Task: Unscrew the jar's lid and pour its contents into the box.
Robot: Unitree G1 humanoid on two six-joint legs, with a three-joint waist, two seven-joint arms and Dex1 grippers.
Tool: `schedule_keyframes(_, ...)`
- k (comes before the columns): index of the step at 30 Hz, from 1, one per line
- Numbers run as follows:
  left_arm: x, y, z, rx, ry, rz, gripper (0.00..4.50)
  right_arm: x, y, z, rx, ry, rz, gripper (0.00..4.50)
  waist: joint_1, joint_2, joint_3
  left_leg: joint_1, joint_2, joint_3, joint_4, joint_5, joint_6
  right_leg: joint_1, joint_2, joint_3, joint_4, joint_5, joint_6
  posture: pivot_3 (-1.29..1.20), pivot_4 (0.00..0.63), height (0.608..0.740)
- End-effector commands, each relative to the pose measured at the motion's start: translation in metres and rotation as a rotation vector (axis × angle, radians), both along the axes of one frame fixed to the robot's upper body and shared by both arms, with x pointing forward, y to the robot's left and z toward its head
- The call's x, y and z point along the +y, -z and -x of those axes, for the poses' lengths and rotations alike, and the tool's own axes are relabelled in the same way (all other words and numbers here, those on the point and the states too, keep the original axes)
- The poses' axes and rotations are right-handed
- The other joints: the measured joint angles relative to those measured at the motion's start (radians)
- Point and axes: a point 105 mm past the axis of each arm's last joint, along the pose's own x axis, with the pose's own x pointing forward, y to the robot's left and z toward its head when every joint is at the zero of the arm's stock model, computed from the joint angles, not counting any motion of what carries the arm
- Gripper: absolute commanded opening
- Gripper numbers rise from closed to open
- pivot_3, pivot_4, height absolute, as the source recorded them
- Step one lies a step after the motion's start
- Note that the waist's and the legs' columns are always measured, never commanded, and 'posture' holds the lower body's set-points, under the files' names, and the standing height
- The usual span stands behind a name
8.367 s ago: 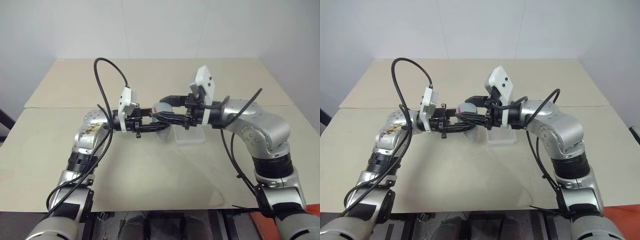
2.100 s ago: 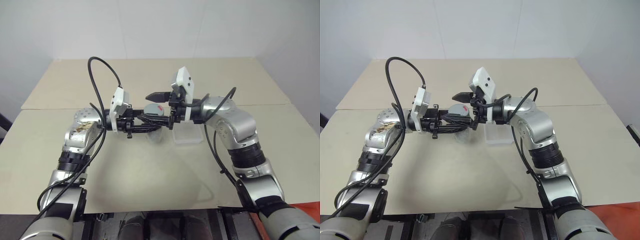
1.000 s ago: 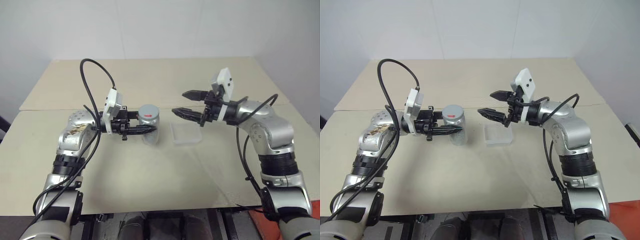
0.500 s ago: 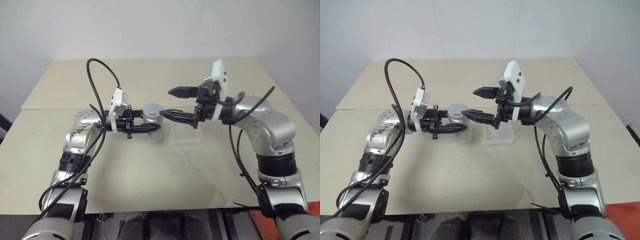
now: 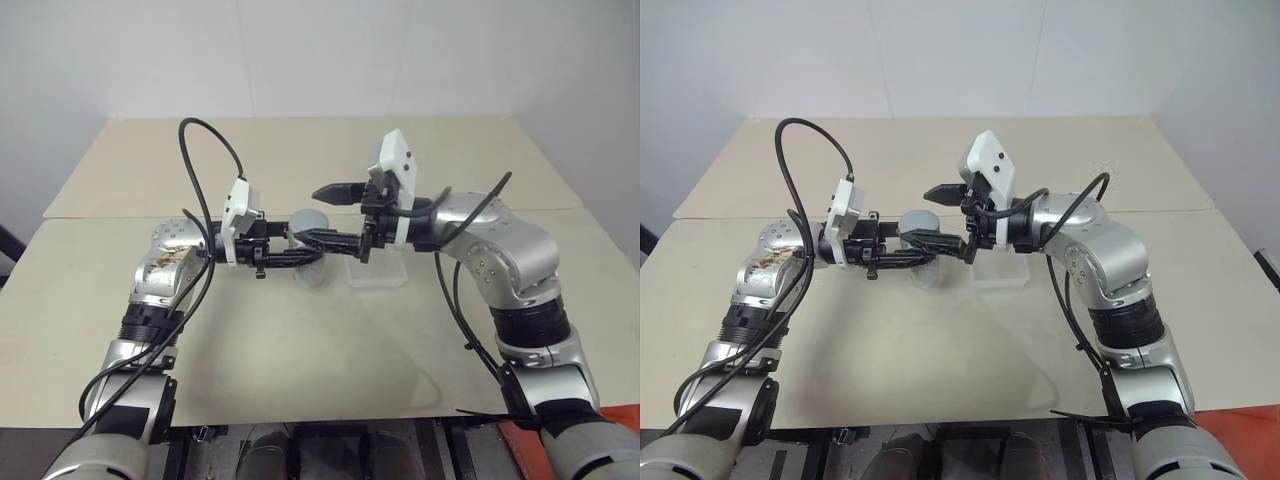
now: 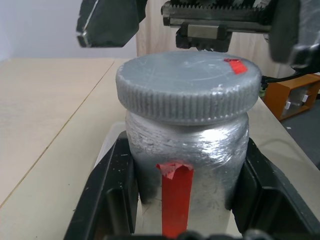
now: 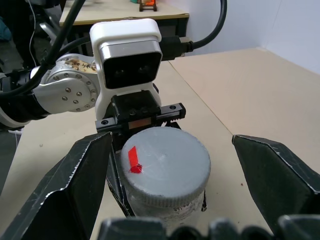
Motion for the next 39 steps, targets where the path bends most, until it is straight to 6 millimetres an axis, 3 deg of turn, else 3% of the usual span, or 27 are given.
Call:
schedule_keyframes(1,-0.003,-0.012,0.002,-0.059,0.013,0.007,2.01,0.007,-0.009,0.004,-0.037,-0.024,0.000,4.48,0.000,0.000,0.000,0.000,0.000,0.000,0.000,0.000,0.000,0.000,0.000,0.000,0.000,0.000,0.000,0.00,0.150,0.740)
schedule_keyframes(20,-0.001,-0.012,0.002,-0.057,0.007,0.008,2.01,0.010,-0.005,0.003,-0.014,-0.046,0.013,4.48,0.000,0.000,0.000,0.000,0.000,0.000,0.000,0.000,0.000,0.000,0.000,0.000,0.000,0.000,0.000,0.00,0.150,0.740)
schedule_keyframes(23,-0.001,-0.012,0.002,-0.058,0.007,0.007,2.01,0.010,-0.004,0.002,-0.006,-0.039,0.017,3.92,-0.001,0.000,0.000,0.000,0.000,0.000,0.000,0.000,0.000,0.000,0.000,0.000,0.000,0.000,0.000,0.00,0.150,0.740)
schedule_keyframes(27,0.000,-0.013,0.002,-0.060,0.005,0.007,2.01,0.010,-0.005,0.000,-0.001,-0.028,0.015,2.76,-0.001,0.000,0.000,0.000,0.000,0.000,0.000,0.000,0.000,0.000,0.000,0.000,0.000,0.000,0.000,0.00,0.150,0.740)
schedule_keyframes(33,0.000,-0.012,0.002,-0.058,0.002,0.005,2.01,0.008,-0.009,-0.002,-0.005,-0.017,0.005,2.76,-0.001,0.000,0.000,0.000,0.000,0.000,0.000,0.000,0.000,0.000,0.000,0.000,0.000,0.000,0.000,0.00,0.150,0.740)
schedule_keyframes(39,0.001,0.007,0.003,-0.053,-0.002,-0.078,2.01,0.000,-0.026,-0.003,-0.042,-0.021,-0.010,2.76,-0.001,0.000,0.000,0.000,0.000,0.000,0.000,0.000,0.000,0.000,0.000,0.000,0.000,0.000,0.000,0.00,0.150,0.740)
